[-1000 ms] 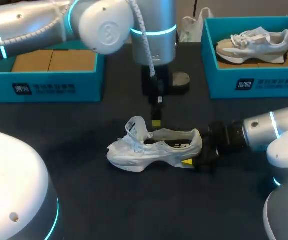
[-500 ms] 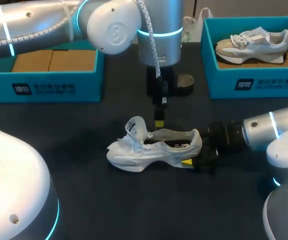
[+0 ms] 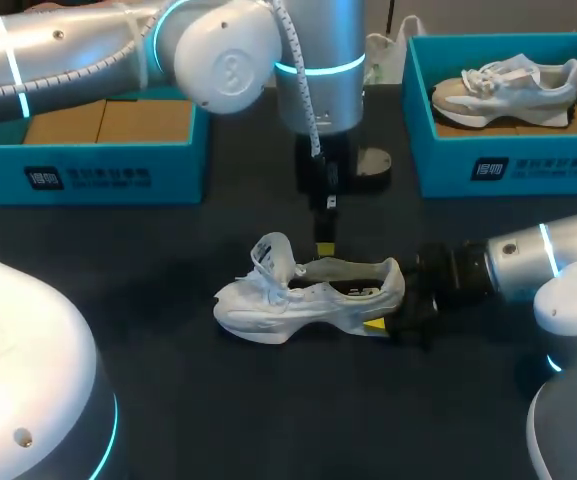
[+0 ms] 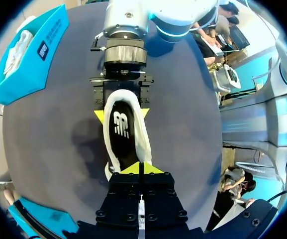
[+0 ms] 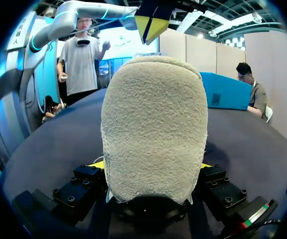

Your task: Take the shoe out of the shoebox, open the shoe tongue, remove and reinsert the insole, then place the shoe into the shoebox

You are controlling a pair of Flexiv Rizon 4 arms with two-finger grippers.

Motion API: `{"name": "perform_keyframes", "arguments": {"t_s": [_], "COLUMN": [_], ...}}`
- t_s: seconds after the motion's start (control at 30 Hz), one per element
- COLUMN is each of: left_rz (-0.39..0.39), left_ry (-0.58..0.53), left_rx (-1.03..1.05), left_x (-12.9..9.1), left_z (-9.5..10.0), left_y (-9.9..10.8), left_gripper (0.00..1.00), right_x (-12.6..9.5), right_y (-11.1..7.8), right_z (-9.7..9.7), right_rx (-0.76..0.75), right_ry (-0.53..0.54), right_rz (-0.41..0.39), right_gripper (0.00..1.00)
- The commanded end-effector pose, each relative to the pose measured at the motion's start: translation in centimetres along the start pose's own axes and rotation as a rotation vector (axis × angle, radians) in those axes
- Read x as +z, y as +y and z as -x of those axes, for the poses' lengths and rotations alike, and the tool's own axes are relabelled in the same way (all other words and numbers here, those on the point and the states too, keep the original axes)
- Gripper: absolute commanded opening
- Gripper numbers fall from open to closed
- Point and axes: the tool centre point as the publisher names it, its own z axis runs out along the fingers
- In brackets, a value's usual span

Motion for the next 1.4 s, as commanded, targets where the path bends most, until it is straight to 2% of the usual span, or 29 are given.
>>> {"name": "perform_keyframes", "arguments": {"t_s": [0.03,0.43,1.03,1.4], "left_rz": [-0.003,-0.019,-0.03,-0.024], "left_ry": [0.021,-0.011,-0.048,-0.025], "left_rx": [0.019,0.089,0.138,0.157], "left_x": [1.6,4.7,7.1,9.2], "left_z": [0.9,2.4,1.6,0.9], "left_y": [-0.6,-1.9,-3.0,-2.4], "left_gripper": [0.0,0.0,0.0,0.0], "right_x": [0.4,0.4,0.4,0.4], "right_y": [-0.5,-0.5,-0.5,-0.5], "right_z": [0.3,0.3,0.3,0.3], "right_rx": [0.0,0.0,0.0,0.0], "right_ry": [-0.003,-0.003,-0.003,-0.003], "right_rz": [-0.002,-0.002,-0.002,-0.002], "right_gripper": [0.0,0.0,0.0,0.0]}}
